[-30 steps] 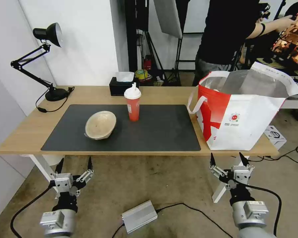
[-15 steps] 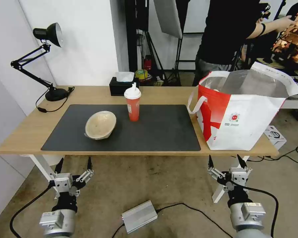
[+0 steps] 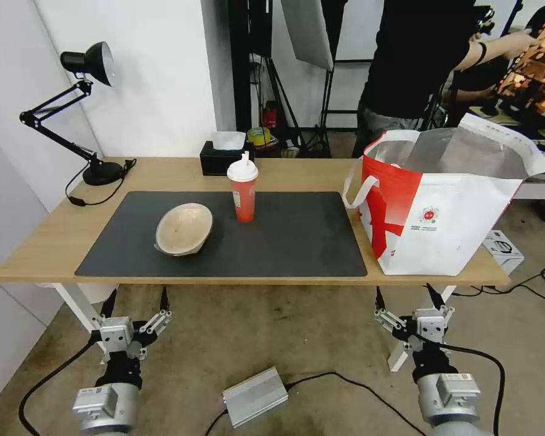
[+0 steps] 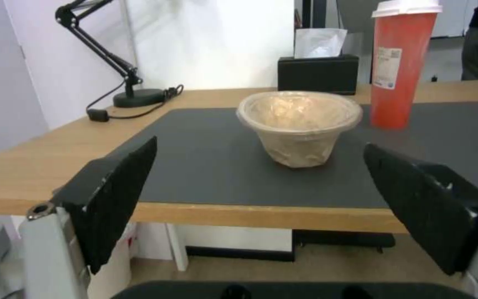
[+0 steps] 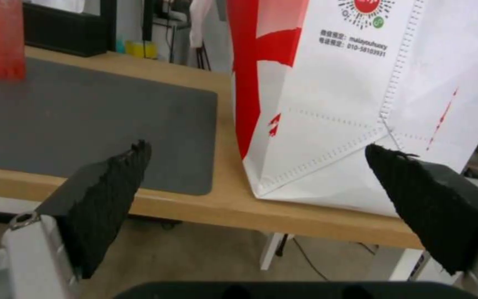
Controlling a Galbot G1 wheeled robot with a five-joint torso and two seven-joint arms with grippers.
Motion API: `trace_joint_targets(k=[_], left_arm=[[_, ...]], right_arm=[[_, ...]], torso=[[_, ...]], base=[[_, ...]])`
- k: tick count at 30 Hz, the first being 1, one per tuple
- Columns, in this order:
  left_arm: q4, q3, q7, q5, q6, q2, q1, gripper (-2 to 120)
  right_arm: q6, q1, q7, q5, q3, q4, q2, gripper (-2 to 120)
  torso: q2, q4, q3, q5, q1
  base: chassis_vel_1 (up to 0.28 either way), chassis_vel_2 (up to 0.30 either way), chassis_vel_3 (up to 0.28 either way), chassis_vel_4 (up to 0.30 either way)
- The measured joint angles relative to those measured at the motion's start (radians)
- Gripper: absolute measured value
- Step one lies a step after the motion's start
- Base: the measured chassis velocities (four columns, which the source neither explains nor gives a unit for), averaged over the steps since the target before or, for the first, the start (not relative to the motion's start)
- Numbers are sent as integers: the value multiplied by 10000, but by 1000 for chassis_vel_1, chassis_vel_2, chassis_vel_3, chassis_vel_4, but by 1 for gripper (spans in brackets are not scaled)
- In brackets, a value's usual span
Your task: Pick up the trash from the table and place it into the takeout bag.
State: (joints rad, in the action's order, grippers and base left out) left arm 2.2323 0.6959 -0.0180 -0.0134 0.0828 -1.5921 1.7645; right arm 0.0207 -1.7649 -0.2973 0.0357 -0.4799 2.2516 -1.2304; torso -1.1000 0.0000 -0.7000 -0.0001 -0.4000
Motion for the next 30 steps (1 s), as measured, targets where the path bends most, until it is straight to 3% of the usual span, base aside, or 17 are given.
trace_joint_targets(k=[23,30], left_arm=[[-16,10,1,-1,-3,-3,-14,100],[-12,12,4,-1,-3,-3,-9,100]], right_arm=[[-35,52,-50,11,65,-56,-3,99],[-93,248,-48,575,169,131,191,99]], torso=[[0,0,0,0,0],[0,0,0,1,0]], base=[[0,0,0,0],[0,0,0,0]])
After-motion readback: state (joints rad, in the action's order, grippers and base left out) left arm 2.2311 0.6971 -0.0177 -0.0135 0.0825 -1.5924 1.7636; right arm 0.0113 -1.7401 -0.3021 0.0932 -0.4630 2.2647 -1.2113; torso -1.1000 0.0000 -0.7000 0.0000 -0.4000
